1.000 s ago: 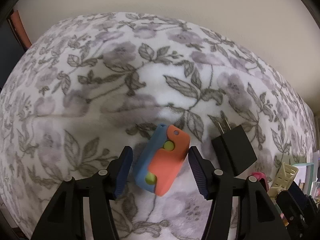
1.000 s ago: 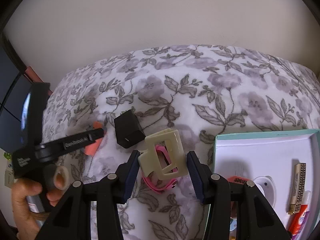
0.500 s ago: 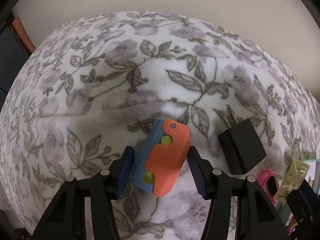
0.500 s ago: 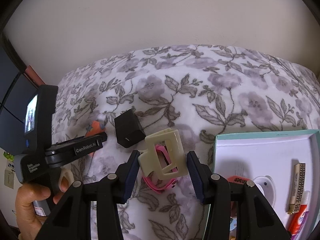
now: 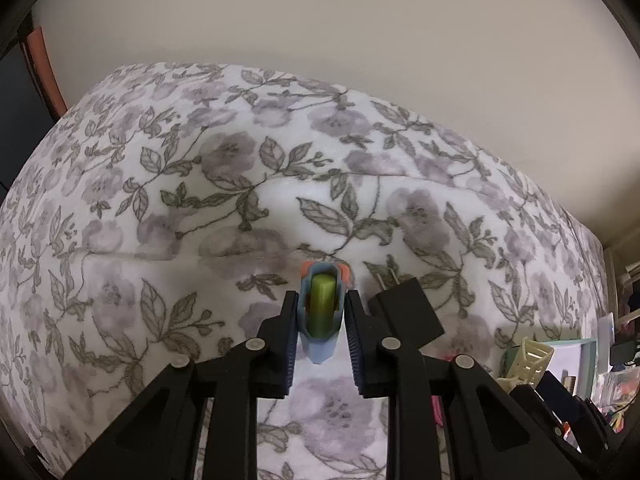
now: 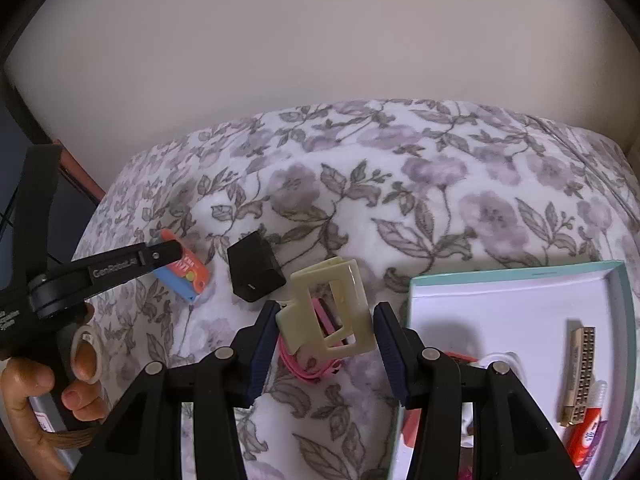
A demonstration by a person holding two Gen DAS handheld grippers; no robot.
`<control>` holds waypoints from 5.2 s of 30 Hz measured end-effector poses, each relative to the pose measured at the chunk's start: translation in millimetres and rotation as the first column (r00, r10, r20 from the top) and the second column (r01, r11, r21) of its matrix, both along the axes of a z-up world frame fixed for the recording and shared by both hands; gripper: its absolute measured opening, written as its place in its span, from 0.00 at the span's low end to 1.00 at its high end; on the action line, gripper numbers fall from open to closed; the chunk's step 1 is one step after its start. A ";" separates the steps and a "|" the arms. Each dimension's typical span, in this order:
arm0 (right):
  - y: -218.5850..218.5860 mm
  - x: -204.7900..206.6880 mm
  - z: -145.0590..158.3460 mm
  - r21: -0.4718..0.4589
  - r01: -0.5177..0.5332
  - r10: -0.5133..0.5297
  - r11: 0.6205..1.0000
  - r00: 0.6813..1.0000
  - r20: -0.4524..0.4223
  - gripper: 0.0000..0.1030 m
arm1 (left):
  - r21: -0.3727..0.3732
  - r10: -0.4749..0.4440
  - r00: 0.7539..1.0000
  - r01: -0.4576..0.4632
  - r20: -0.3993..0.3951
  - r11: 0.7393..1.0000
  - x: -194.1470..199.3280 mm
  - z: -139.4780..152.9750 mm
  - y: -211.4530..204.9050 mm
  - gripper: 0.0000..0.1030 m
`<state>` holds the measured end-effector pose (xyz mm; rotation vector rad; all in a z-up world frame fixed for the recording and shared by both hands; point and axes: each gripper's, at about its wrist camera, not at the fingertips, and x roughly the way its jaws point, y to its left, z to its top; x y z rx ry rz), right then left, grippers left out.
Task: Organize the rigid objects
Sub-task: 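Lift the block with the left tool while the right tool lifts the hair clip, then lower the block into the tray with the left tool while the right tool places the clip, then move the left tool to the black plug while the right tool moves to the pink band, then grasp the black plug with the left tool while the right tool grasps the pink band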
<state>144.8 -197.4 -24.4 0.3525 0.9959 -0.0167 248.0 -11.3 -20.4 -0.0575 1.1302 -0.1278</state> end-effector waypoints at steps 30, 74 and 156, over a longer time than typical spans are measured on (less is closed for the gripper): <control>-142.0 -57.9 38.6 -0.129 0.328 -0.334 0.936 0.942 -0.024 0.49 | -0.118 -0.366 0.914 0.389 0.175 0.914 -85.1 96.7 -131.3 0.22; -178.0 -70.3 -4.2 -0.099 0.376 -0.387 0.921 0.911 -0.141 0.62 | 0.043 -0.537 0.843 0.537 0.012 0.843 -126.6 16.7 -224.1 0.69; 33.1 16.5 -58.1 -0.134 -0.053 0.034 0.990 0.990 -0.139 0.54 | -0.068 -0.035 0.999 0.033 -0.017 0.997 -2.5 -30.8 -24.7 0.98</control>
